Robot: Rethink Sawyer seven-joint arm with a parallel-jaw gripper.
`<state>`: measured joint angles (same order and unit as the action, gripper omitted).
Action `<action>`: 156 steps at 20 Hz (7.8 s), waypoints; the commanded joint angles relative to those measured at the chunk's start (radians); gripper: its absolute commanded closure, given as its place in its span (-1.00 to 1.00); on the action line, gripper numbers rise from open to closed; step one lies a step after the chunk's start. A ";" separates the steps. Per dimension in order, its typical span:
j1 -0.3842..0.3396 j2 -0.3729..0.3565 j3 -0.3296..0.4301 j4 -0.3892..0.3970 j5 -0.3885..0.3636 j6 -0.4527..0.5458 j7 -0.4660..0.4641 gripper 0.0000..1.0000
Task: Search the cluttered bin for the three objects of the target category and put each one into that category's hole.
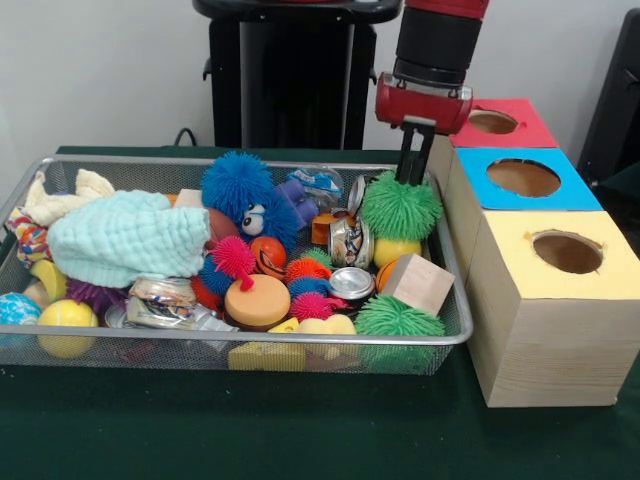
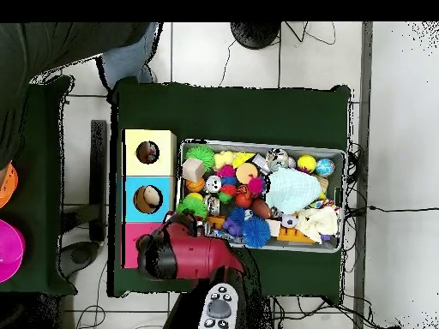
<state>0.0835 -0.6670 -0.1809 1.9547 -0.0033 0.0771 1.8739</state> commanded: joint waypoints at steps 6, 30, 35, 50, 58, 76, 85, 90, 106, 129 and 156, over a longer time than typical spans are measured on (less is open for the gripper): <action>0.040 -0.242 -0.042 -0.080 0.054 0.369 0.148 1.00; 0.000 -0.278 -0.030 -0.100 0.018 0.446 0.163 1.00; -0.022 -0.186 0.002 -0.057 0.026 0.319 0.184 1.00; 0.011 0.000 -0.003 -0.039 0.063 0.132 0.244 1.00; -0.006 0.059 0.021 -0.052 0.073 0.089 0.205 -1.00; -0.005 0.120 0.027 -0.077 0.131 0.034 0.216 -1.00; -0.090 0.149 0.155 -0.051 0.172 0.165 0.176 -1.00; -0.110 0.160 0.181 -0.055 0.183 0.256 0.152 -1.00; -0.109 0.151 0.146 -0.118 0.060 0.359 0.028 -1.00; 0.010 -0.088 0.004 -0.181 0.040 0.406 0.134 1.00; 0.100 -0.212 -0.131 -0.219 0.005 0.277 0.153 1.00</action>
<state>0.1835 -0.8976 -0.3027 1.7274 0.0522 0.4063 1.8739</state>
